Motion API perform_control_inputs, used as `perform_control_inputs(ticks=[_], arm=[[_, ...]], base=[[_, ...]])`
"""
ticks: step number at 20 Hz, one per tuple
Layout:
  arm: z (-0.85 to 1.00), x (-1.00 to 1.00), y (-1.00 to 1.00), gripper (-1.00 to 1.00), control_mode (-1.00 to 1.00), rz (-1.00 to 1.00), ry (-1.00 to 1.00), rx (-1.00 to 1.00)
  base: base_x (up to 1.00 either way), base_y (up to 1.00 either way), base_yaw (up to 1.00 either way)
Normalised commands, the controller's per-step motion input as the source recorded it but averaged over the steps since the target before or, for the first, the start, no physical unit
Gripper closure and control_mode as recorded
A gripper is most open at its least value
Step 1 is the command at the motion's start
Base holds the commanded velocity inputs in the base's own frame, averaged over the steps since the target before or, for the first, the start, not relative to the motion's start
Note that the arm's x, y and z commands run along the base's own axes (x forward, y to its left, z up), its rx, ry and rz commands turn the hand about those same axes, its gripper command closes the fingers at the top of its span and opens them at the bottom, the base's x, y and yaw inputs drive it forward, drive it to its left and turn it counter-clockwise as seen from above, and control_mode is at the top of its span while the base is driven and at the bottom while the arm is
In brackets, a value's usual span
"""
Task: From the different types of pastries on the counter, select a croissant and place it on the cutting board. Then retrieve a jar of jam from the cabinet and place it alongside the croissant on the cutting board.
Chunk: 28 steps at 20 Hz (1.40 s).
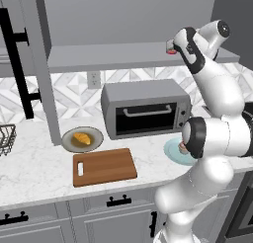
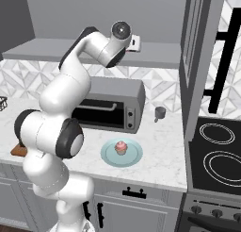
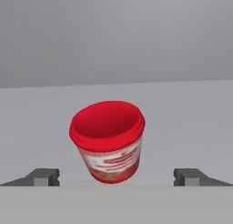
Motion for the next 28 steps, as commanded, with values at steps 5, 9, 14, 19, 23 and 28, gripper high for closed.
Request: perform_control_inputs(ticks=[5, 9, 14, 19, 23, 28], arm=[[-0.05, 0.13, 0.06, -1.00, -1.00, -0.07, 0.01, -0.09], [-0.01, 0.38, 0.06, -1.00, -1.00, -0.09, 0.00, -0.05], [0.00, 0.19, 0.15, -1.00, -1.00, -0.14, 0.00, 0.02], [0.00, 0.02, 0.02, -1.00, -1.00, -0.04, 0.00, 0.01], [0.00, 0.00, 0.03, 1.00, -1.00, 0.00, 0.00, 0.00], [0.00, 0.00, 0.00, 1.00, -1.00, 0.00, 0.00, 0.00]], base=[[0.00, 0.00, 0.00], [0.00, 0.00, 0.00], [0.00, 0.00, 0.00], [0.00, 0.00, 0.00], [0.00, 0.00, 0.00], [0.00, 0.00, 0.00]])
